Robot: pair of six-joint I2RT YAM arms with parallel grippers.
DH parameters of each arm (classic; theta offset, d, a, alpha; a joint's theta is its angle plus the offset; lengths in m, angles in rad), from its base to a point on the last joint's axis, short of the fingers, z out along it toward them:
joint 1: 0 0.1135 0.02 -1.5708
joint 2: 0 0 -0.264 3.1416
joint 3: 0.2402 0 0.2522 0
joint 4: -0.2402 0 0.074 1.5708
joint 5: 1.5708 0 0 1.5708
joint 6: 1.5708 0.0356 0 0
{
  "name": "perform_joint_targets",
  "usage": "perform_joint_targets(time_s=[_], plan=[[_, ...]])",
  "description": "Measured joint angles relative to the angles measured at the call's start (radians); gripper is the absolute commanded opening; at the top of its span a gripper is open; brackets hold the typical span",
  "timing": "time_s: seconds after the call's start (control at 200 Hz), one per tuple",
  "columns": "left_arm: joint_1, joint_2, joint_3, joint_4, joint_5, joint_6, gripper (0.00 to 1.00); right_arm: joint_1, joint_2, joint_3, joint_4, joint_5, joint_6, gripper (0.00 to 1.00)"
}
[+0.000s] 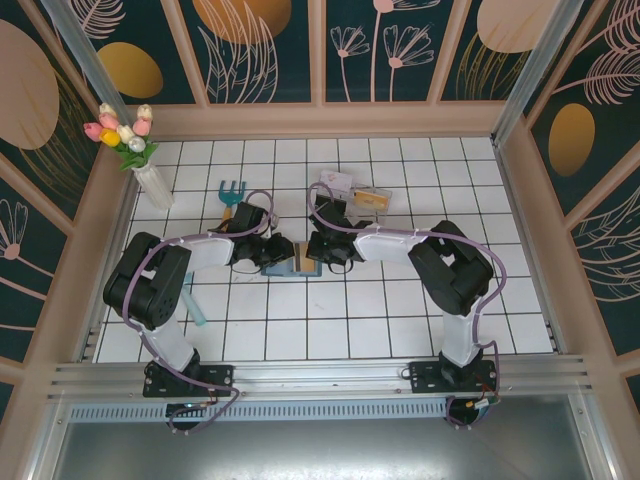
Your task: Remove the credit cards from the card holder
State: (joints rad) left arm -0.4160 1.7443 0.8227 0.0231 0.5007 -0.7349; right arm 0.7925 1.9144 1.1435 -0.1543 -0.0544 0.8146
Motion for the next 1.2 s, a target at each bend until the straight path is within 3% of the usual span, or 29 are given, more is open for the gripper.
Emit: perform_joint_targets(time_s=[0.465,0.841,1.196], plan=[[0.005,0.028,0.0,0.026,0.052,0.0,0.16,0.0,0.001,0.0,0.0,-0.007,0.0,0.04],[0.013,0.029,-0.001,0.025,0.061,0.004,0.03,-0.002,0.002,0.0,0.001,-0.011,0.0,0.04],[0.016,0.003,0.009,-0.037,-0.005,0.055,0.0,-0.006,0.002,-0.001,0.001,-0.015,0.0,0.04]])
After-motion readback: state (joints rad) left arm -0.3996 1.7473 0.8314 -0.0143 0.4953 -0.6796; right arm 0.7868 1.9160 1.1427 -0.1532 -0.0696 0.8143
